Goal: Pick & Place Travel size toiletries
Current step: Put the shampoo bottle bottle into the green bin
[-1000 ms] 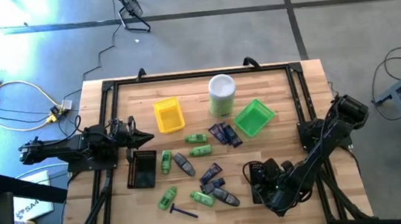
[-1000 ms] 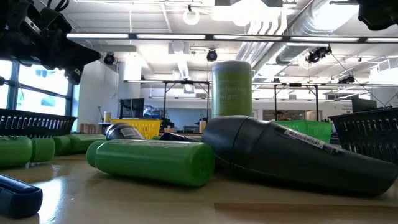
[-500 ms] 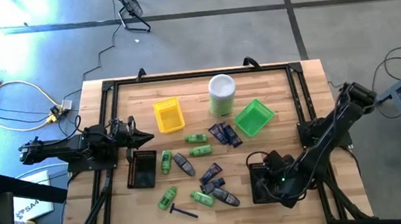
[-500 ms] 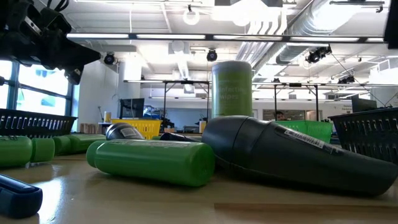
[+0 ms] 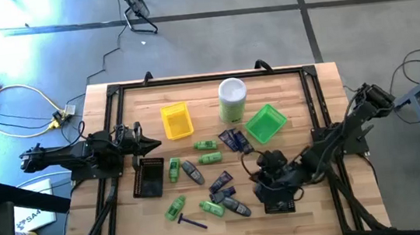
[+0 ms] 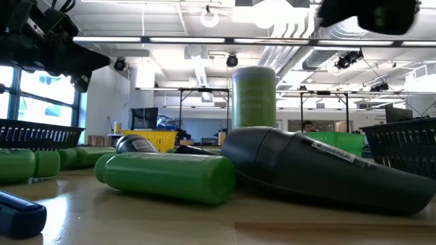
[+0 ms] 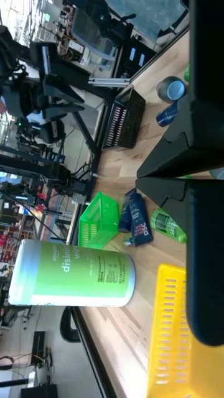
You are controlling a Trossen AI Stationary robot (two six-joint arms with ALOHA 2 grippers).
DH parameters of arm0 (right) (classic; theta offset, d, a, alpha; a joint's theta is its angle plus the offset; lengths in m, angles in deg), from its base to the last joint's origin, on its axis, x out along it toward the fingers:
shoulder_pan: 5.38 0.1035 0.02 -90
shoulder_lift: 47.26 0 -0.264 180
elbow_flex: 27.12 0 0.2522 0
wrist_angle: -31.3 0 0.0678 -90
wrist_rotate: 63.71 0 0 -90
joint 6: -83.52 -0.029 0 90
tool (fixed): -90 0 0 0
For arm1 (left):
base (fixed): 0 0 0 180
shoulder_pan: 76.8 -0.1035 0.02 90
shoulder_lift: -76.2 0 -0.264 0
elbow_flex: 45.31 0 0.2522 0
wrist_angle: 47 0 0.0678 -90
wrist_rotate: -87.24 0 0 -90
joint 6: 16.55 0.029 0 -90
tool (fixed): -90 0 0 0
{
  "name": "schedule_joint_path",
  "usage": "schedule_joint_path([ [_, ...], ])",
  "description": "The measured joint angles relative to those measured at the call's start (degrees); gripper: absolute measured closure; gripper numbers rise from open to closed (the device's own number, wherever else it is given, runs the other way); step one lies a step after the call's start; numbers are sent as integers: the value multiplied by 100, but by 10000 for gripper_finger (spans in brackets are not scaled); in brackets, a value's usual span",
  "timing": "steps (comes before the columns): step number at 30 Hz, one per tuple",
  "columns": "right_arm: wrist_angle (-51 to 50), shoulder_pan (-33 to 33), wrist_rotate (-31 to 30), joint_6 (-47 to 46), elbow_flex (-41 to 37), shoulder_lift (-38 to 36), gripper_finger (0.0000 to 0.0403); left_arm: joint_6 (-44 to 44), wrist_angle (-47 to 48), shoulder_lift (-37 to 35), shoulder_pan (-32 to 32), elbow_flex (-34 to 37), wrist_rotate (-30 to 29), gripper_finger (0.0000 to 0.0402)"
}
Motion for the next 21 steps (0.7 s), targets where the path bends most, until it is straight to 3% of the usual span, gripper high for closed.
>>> schedule_joint_path([
  [21, 1681, -1383, 4, 2215, 0, 0, 360, 0, 0, 0, -1, 0, 2, 398],
])
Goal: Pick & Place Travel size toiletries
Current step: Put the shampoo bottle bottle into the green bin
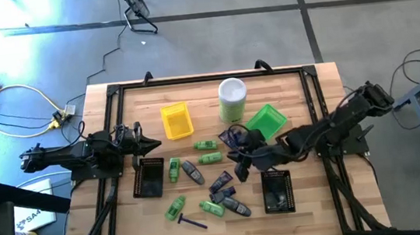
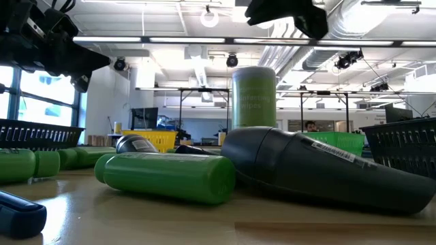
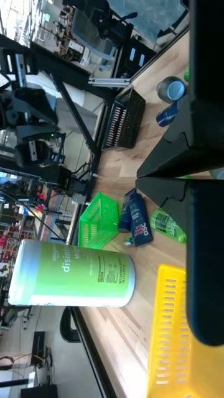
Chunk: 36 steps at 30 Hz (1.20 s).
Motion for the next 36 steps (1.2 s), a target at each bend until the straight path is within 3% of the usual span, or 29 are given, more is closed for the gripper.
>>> schedule_joint_path([
  [14, 190, -640, 69, 1939, 0, 4, 360, 0, 0, 1, -1, 0, 0, 398],
  [23, 190, -1108, 948, 3419, 0, 7, 360, 0, -4, 0, -2, 1, 0, 398],
  [36, 270, -1668, 1634, 3778, 2, 61, 360, -2, -7, 0, -1, 2, 0, 398],
])
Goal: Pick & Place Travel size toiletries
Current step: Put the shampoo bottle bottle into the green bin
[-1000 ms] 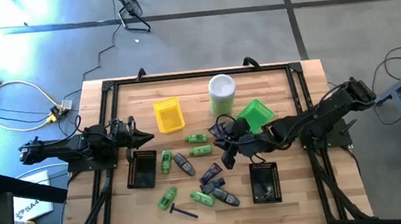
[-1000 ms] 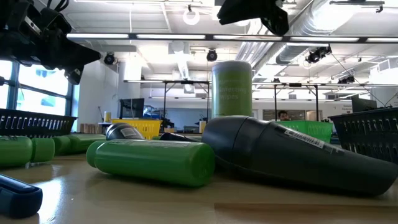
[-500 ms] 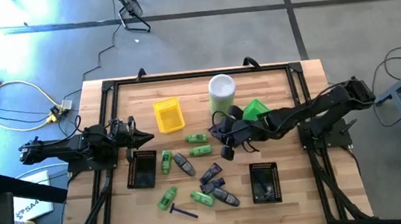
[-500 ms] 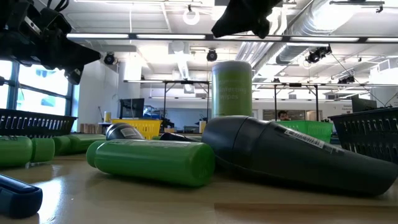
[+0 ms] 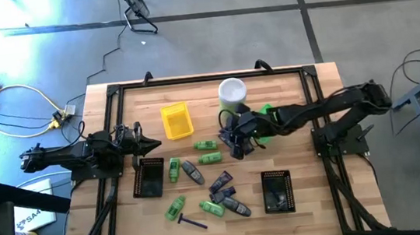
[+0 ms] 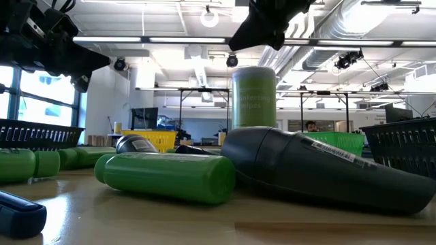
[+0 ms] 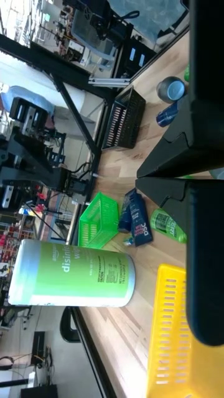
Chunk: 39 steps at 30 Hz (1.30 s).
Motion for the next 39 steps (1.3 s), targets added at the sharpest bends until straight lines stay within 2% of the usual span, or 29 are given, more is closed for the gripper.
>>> schedule_joint_path([
  [19, 213, -121, 68, 144, 0, 282, 351, 0, -61, 0, 1, 4, -13, 398],
  [23, 243, -119, 72, 144, 4, 359, 310, 0, -66, 2, 0, 4, -13, 398],
  [29, 268, -119, 99, 129, 2, 453, 221, 2, -72, 0, 2, 4, -11, 398],
  [32, 252, -121, 498, 111, -2, 477, 181, 1, -74, 0, 2, 4, -10, 398],
  [39, 283, -120, 680, 104, -1, 584, 126, 0, -76, 0, 0, 4, -7, 398],
])
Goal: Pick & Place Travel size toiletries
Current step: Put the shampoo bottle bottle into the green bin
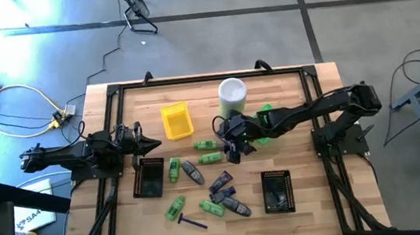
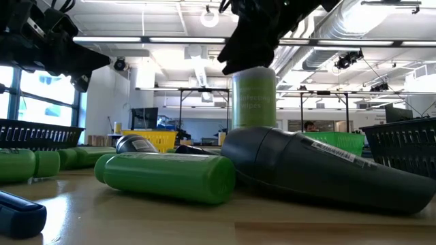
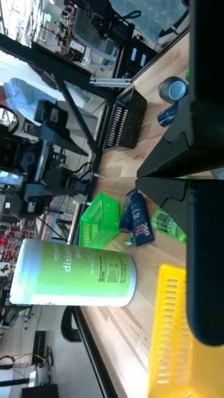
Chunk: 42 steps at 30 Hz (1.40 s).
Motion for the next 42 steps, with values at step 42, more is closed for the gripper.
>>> schedule_joint_path([
  [42, 1319, 6, 608, 57, -1, 1690, 119, 0, 79, 0, 2, -9, 105, 398],
])
